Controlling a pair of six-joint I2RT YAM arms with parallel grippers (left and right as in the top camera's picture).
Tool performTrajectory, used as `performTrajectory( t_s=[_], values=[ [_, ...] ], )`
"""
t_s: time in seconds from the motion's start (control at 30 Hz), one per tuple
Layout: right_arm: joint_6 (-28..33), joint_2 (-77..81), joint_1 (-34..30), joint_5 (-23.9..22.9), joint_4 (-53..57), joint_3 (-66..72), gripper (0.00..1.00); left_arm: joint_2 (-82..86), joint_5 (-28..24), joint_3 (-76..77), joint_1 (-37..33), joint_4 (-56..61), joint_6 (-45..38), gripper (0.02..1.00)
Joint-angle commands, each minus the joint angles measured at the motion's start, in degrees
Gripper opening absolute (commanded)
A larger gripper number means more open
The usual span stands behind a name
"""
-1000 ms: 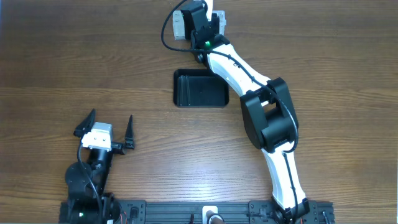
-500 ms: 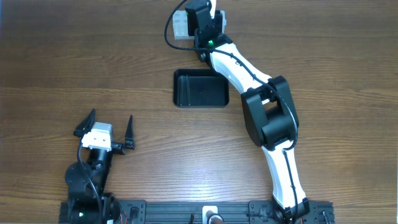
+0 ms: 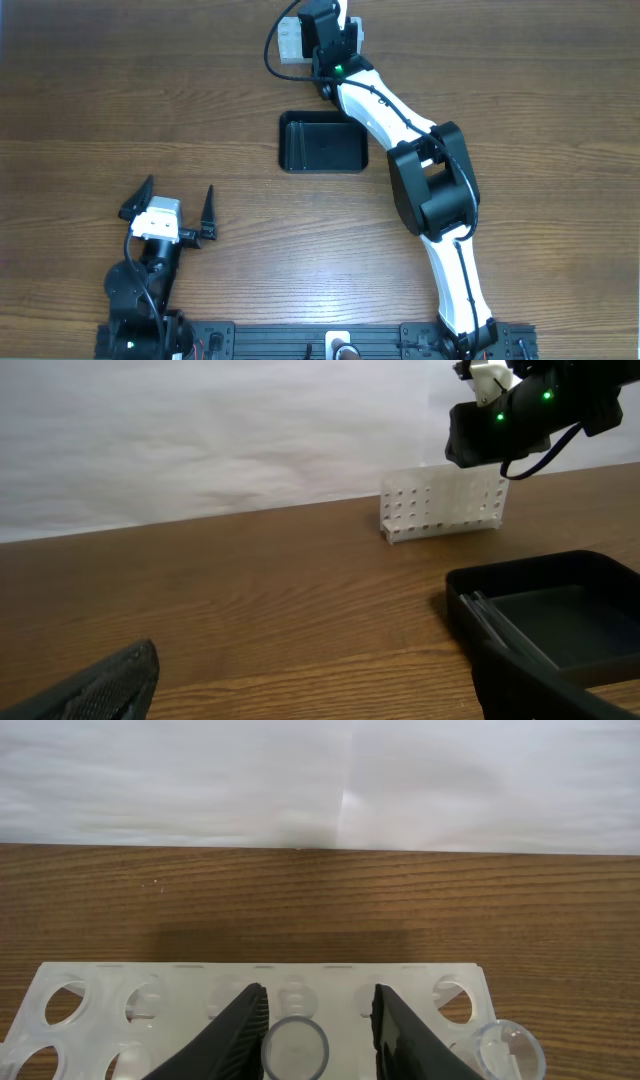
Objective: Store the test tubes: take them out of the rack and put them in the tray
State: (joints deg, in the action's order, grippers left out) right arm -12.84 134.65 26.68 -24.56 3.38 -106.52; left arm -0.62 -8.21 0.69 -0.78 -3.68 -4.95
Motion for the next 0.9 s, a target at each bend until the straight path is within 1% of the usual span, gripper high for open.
performTrajectory(
  t_s=[0.03,0.67,0.9],
  values=[
    [0.3,1.1,0.3,-0.4,-0.2,-1.2,0.308,0.3,-0.5,-0.3,-0.3,0.0,-0.4,1.000],
    [0.3,1.1,0.4,-0.4,-0.2,-1.2,0.202,0.3,-0.5,-0.3,-0.3,0.0,-0.4,1.000],
    [0.3,1.1,0.8,-0.4,-0.3,-1.2,0.180,0.3,-0.5,-0.3,-0.3,0.0,-0.4,1.000]
  ],
)
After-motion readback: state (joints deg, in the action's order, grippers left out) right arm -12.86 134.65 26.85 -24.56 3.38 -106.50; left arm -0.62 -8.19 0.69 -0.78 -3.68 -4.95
